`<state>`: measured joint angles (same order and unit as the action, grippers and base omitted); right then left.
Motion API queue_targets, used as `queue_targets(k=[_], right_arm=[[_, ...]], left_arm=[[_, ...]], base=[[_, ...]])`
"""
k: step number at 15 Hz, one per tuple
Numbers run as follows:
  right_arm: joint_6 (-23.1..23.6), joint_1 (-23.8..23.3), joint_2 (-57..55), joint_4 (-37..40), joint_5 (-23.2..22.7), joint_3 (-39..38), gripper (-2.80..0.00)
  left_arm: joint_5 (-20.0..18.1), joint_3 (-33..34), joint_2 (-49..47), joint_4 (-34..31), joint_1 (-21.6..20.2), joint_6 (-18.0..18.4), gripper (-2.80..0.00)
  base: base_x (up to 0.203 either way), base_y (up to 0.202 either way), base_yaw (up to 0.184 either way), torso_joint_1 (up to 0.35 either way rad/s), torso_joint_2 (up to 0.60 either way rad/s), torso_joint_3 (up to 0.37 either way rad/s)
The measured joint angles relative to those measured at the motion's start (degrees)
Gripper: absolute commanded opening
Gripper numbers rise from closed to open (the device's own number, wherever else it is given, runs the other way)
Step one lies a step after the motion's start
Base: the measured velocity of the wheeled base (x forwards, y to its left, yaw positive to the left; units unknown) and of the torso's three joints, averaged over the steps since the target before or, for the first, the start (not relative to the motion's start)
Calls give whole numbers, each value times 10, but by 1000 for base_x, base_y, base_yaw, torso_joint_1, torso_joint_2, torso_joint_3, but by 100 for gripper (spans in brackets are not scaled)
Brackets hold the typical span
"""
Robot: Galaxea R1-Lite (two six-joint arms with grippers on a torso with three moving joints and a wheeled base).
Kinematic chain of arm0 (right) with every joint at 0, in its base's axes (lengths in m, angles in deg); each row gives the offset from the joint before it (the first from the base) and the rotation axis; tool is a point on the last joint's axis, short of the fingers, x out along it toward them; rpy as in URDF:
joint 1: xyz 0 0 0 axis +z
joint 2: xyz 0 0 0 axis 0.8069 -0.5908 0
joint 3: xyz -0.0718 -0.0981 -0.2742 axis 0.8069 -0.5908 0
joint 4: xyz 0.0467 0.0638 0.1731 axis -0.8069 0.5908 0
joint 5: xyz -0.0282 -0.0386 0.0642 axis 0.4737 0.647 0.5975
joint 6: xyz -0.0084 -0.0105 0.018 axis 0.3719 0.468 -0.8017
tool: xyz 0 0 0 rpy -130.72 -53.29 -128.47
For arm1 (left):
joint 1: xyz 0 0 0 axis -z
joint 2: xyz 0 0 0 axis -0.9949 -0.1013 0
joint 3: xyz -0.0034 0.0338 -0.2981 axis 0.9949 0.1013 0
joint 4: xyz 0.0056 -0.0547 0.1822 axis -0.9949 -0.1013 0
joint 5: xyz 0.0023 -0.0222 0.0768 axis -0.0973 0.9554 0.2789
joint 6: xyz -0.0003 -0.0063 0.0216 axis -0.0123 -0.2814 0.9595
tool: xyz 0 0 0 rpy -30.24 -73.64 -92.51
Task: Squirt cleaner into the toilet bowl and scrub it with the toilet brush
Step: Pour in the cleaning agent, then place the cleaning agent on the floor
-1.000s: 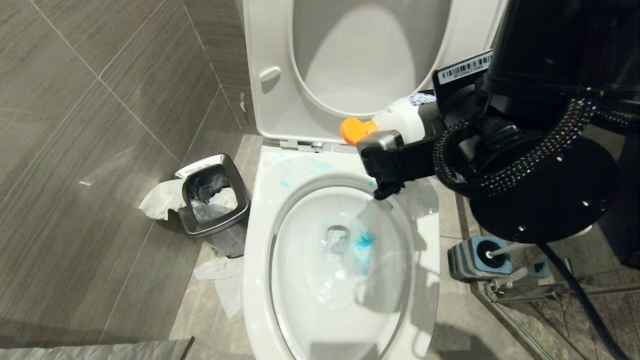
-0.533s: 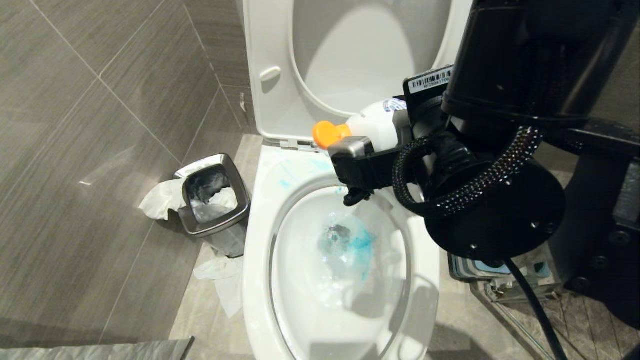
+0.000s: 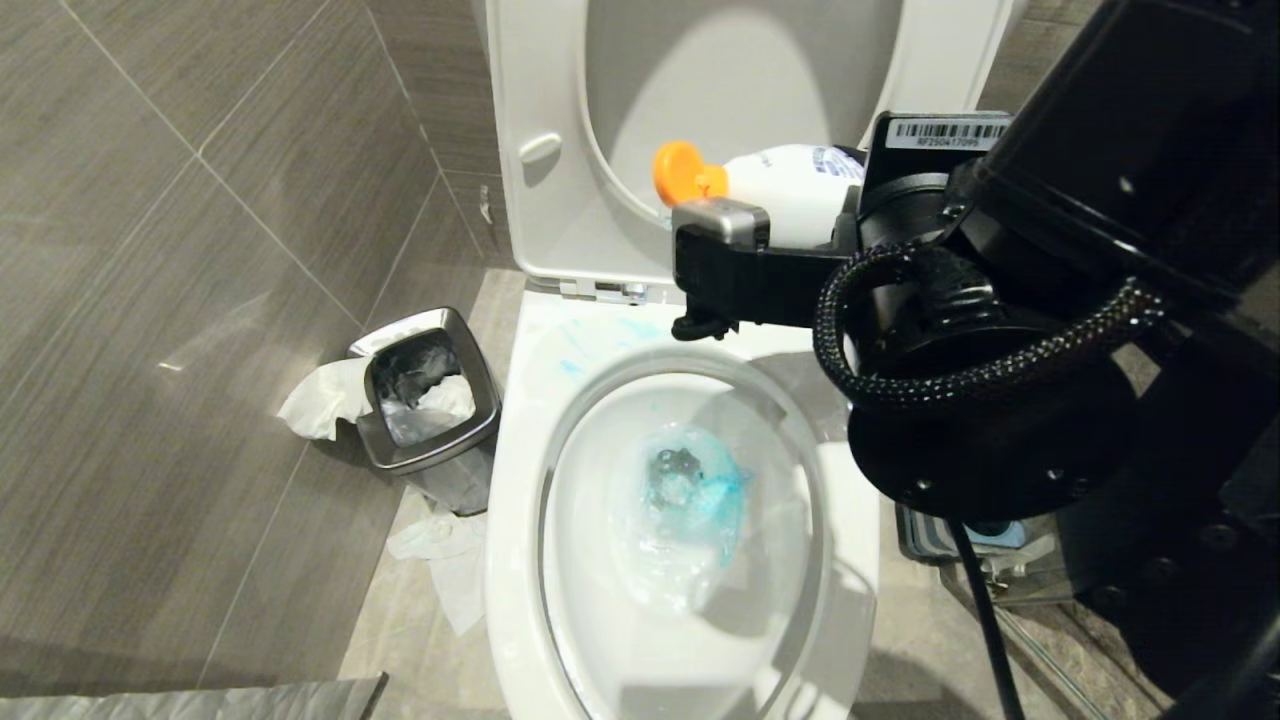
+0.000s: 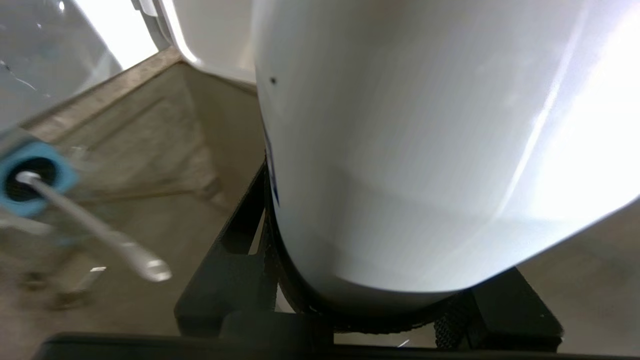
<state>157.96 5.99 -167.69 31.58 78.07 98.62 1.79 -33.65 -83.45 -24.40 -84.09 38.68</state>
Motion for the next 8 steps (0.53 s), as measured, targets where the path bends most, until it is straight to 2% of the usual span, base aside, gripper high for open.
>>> queue_targets(k=[5, 6, 8], right_arm=[[1, 7, -51, -253, 80, 2, -280], [1, 14, -57, -273, 97, 10, -280], [1, 24, -64, -289, 105, 33, -280]], left_arm=[[0, 0, 0, 0, 0, 0, -280], [0, 0, 0, 0, 0, 0, -280], [0, 0, 0, 0, 0, 0, -280]], base=[[0, 0, 0, 0, 0, 0], [0, 0, 0, 0, 0, 0], [0, 0, 0, 0, 0, 0]])
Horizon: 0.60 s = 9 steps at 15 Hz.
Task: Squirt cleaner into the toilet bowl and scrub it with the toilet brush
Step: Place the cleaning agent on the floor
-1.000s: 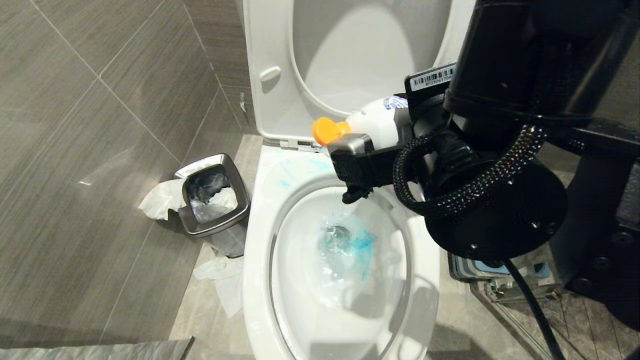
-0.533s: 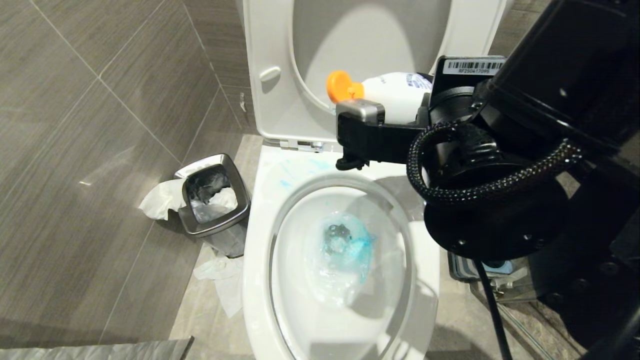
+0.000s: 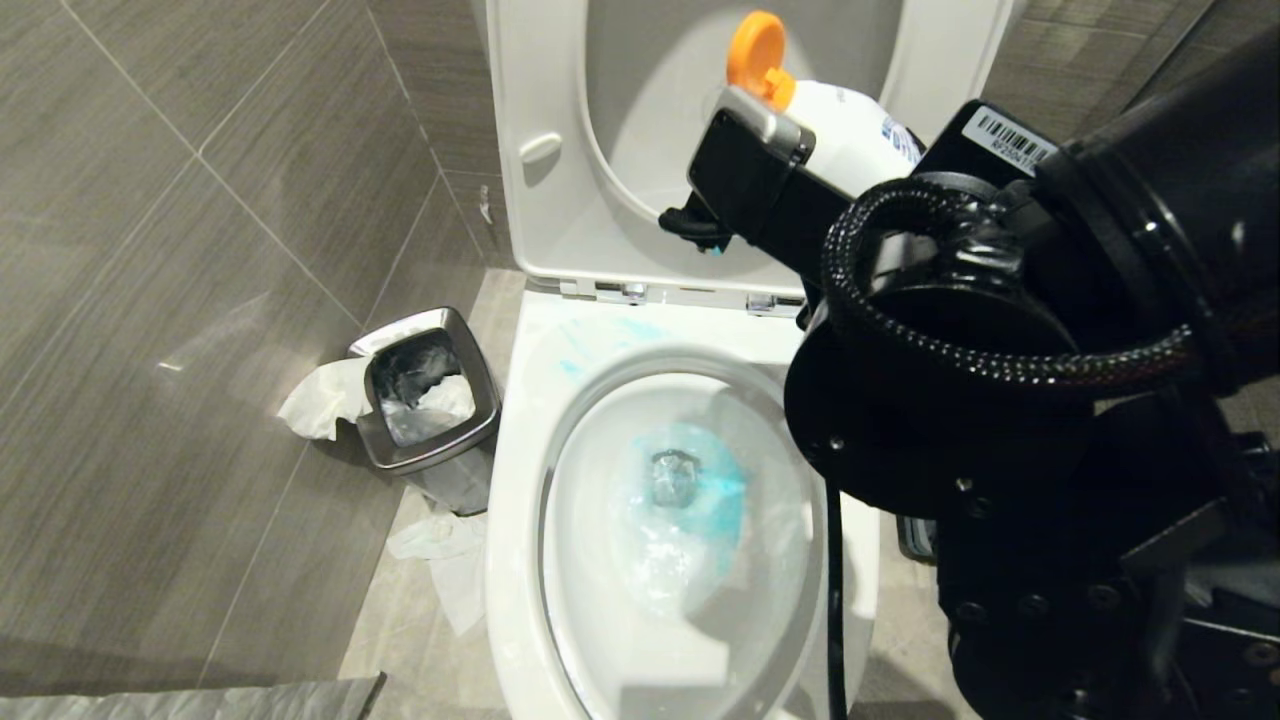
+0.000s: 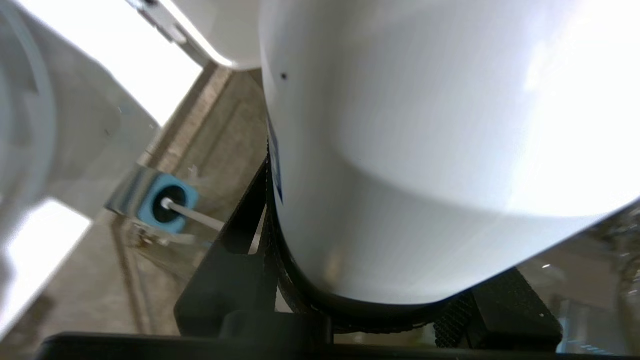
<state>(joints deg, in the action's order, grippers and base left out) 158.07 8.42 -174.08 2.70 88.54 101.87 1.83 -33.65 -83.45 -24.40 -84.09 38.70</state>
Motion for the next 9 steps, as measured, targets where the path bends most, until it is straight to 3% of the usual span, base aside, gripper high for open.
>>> queue_targets(k=[9], right_arm=[[4, 10, -48, -27, 0, 215, -280]], left_arm=[[1, 0, 0, 0, 0, -2, -280]], base=[[0, 0, 0, 0, 0, 0]])
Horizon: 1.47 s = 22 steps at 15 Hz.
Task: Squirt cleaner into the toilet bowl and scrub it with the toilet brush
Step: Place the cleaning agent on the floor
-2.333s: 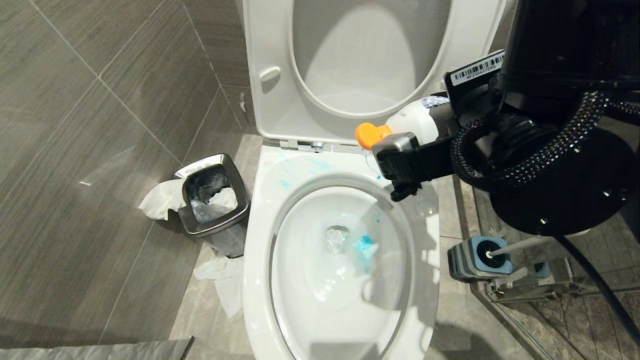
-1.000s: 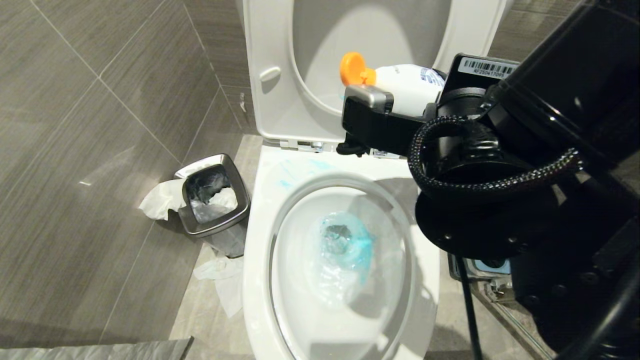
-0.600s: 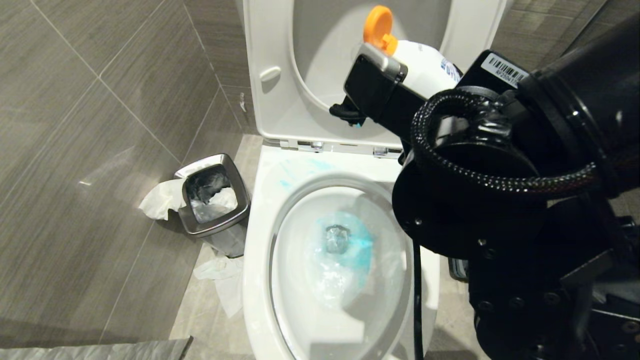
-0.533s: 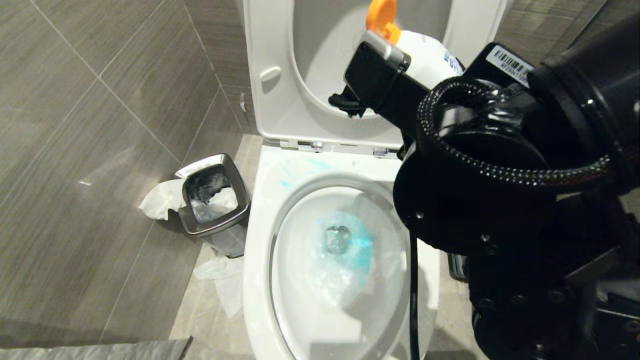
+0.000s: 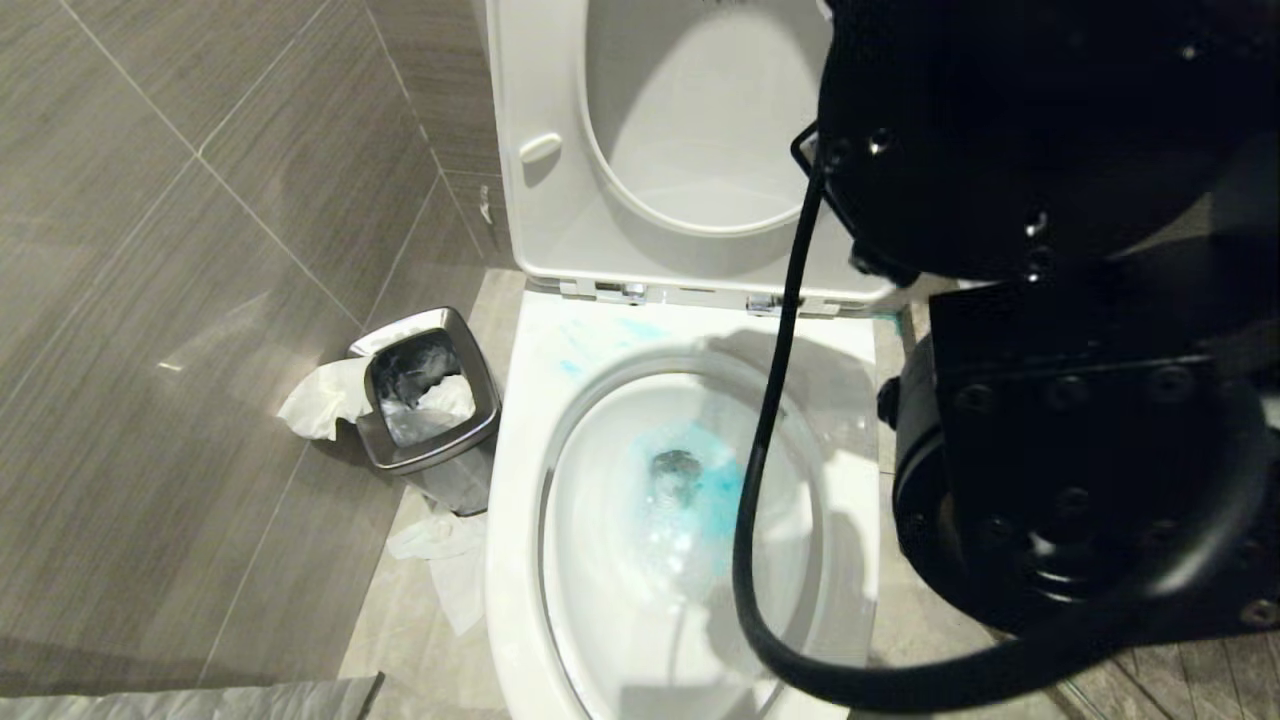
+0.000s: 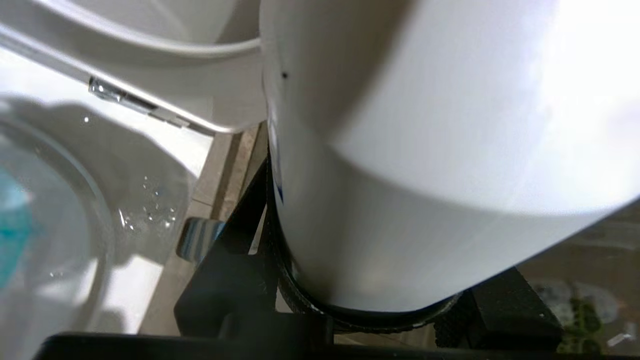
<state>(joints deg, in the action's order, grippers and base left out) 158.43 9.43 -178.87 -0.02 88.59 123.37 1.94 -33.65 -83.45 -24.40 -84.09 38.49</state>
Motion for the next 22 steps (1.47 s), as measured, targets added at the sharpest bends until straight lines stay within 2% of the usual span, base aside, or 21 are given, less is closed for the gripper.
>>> queue_targets(k=[3, 5, 9, 11, 19, 22], right_arm=[[21, -1, -10, 2, 0, 68, -280], [59, -13, -12, 2, -1, 119, -280], [110, -60, 5, 1, -1, 137, -280], [113, -81, 21, -1, 0, 138, -280], [113, -115, 89, -20, 0, 136, -280], [130, -147, 110, -17, 0, 129, -280]], left_arm=[[0, 0, 0, 0, 0, 0, -280], [0, 0, 0, 0, 0, 0, -280], [0, 0, 0, 0, 0, 0, -280], [0, 0, 0, 0, 0, 0, -280], [0, 0, 0, 0, 0, 0, -280], [0, 0, 0, 0, 0, 0, -280]], base=[[0, 0, 0, 0, 0, 0], [0, 0, 0, 0, 0, 0], [0, 0, 0, 0, 0, 0], [0, 0, 0, 0, 0, 0], [0, 0, 0, 0, 0, 0], [0, 0, 0, 0, 0, 0]])
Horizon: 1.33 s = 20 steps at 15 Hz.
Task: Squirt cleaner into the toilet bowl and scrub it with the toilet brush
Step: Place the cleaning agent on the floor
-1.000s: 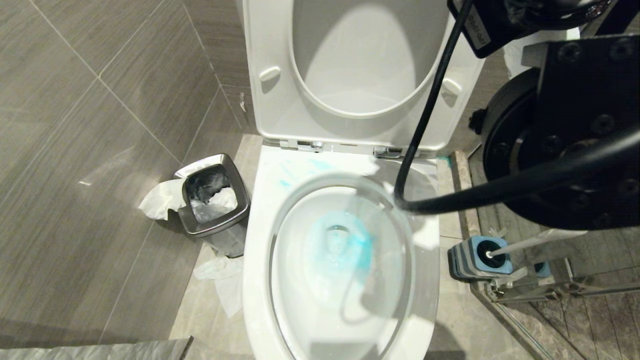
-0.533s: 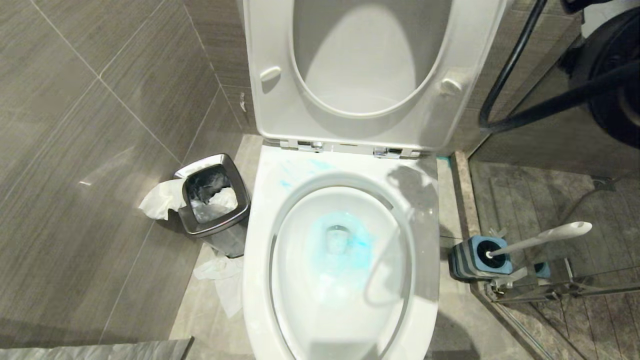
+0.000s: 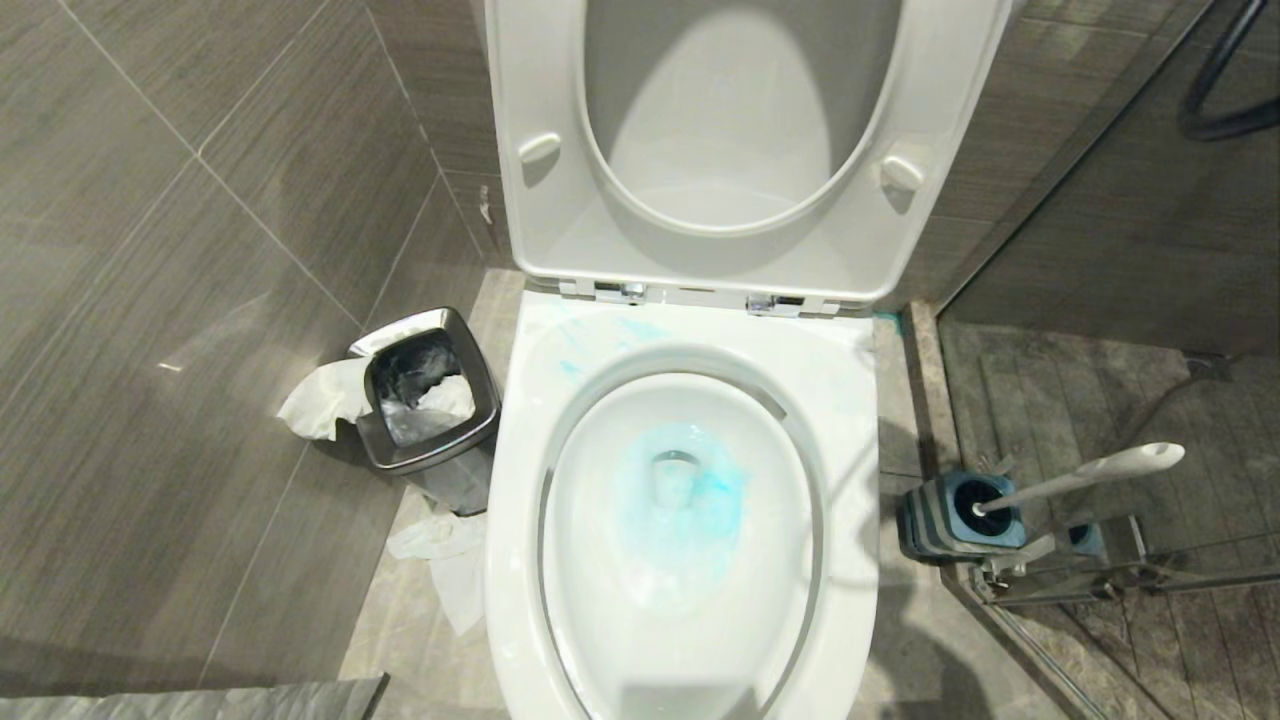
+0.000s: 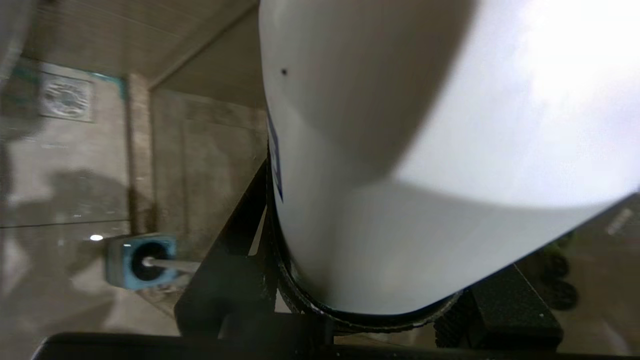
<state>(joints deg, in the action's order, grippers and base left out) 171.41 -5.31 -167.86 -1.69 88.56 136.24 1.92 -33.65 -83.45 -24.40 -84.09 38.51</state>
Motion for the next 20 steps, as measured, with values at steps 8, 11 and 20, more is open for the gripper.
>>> queue_targets(k=[8, 11, 20], right_arm=[[12, -179, -33, -7, 0, 5, -280], [-6, -232, -62, -8, 0, 16, -280], [-13, -258, -89, -8, 0, 11, -280]], left_arm=[[0, 0, 0, 0, 0, 0, -280], [0, 0, 0, 0, 0, 0, -280], [0, 0, 0, 0, 0, 0, -280]], base=[[0, 0, 0, 0, 0, 0], [0, 0, 0, 0, 0, 0], [0, 0, 0, 0, 0, 0]])
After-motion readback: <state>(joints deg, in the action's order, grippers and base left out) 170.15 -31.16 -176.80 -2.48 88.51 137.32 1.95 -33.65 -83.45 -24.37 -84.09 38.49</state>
